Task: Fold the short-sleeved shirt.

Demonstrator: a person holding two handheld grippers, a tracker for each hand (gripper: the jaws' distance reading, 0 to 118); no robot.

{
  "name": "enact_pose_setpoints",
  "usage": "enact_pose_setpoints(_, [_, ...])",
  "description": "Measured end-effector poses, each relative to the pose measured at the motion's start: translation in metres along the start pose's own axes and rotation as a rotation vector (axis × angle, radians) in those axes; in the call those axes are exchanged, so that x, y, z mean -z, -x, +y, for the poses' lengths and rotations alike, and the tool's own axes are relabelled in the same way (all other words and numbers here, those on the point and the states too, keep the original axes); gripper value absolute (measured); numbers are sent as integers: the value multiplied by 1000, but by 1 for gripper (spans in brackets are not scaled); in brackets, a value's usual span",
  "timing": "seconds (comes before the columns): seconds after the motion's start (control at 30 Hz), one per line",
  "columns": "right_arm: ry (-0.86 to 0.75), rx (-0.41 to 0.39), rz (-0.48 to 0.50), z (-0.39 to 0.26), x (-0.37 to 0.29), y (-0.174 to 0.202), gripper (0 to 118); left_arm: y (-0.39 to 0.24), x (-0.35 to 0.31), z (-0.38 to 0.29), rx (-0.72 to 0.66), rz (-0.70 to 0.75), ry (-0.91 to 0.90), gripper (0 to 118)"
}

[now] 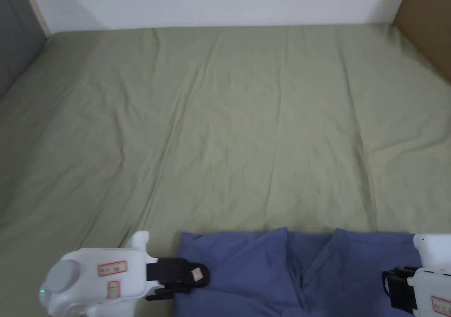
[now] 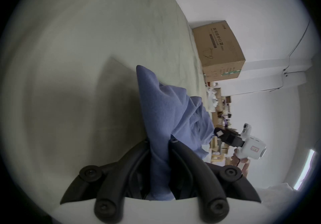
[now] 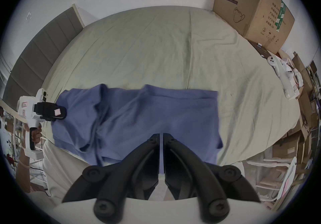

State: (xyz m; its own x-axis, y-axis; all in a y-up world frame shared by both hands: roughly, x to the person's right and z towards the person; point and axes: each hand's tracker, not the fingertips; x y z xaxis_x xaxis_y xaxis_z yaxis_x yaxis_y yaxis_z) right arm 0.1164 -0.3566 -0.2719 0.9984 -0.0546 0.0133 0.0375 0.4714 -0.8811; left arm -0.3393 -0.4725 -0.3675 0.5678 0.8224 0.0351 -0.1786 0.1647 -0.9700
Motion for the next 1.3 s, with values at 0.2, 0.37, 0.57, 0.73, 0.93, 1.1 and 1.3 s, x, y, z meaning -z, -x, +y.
enact_pose_setpoints(0.2, [-5, 14, 22, -1, 2, 2, 4, 24, -100, 10, 18, 194, -73, 9])
enact_pose_setpoints(0.37, [12, 21, 34, -7, 9, 0, 4, 12, -157, 7, -59, 391, -168, 9])
enact_pose_setpoints(0.57, [21, 53, 41, -11, 12, -10, 4, -77, -156, 3, 10, 468, -234, 9])
enact_pose_setpoints(0.73, [-5, 96, 31, -14, 6, -31, 4, -163, -116, 0, 82, 245, -198, 9])
enact_pose_setpoints(0.93, [-18, 178, -4, -27, -3, -66, 4, -208, -5, 1, 232, 254, -7, 9])
enact_pose_setpoints(1.1, [-24, 251, -61, -42, -12, -96, 4, -208, 68, 0, 251, 275, 136, 35])
enact_pose_setpoints(1.3, [-1, 277, -105, -54, -10, -110, 4, -212, 75, 1, 229, 212, 136, 111])
